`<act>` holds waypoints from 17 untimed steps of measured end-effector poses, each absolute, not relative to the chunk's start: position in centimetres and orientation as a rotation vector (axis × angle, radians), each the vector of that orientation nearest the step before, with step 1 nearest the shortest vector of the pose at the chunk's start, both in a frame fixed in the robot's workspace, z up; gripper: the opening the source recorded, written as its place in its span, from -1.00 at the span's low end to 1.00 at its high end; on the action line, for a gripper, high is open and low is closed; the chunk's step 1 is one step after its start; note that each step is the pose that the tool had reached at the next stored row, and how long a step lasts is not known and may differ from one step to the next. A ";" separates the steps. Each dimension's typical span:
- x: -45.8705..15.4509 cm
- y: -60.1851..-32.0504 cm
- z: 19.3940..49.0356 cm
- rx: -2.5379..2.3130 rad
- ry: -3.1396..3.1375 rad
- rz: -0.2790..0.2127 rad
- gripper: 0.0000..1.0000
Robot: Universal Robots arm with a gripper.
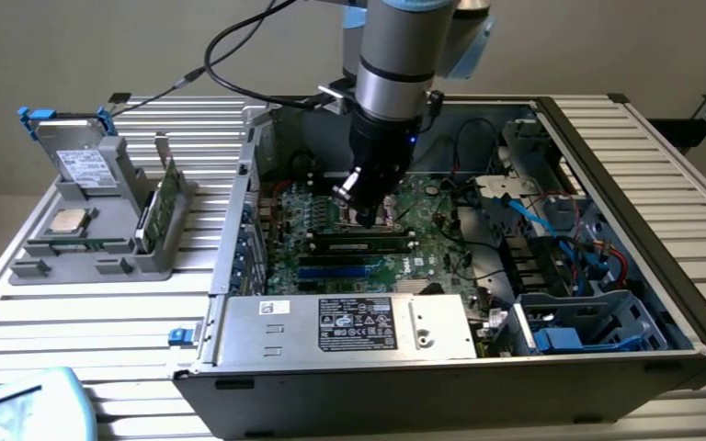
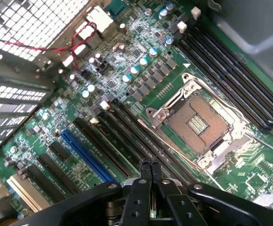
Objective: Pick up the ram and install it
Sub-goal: 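Press down the ram until it locks into place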
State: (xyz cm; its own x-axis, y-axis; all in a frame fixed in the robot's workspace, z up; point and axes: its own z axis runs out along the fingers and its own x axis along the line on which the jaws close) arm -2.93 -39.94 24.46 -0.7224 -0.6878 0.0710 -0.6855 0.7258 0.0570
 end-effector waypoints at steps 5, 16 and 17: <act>-2.9 -39.9 24.4 1.019 -2.880 -0.046 -0.80; -2.9 -39.9 24.1 0.764 -2.961 -0.057 -0.80; -2.9 -39.9 24.1 0.741 -2.967 -0.058 -0.80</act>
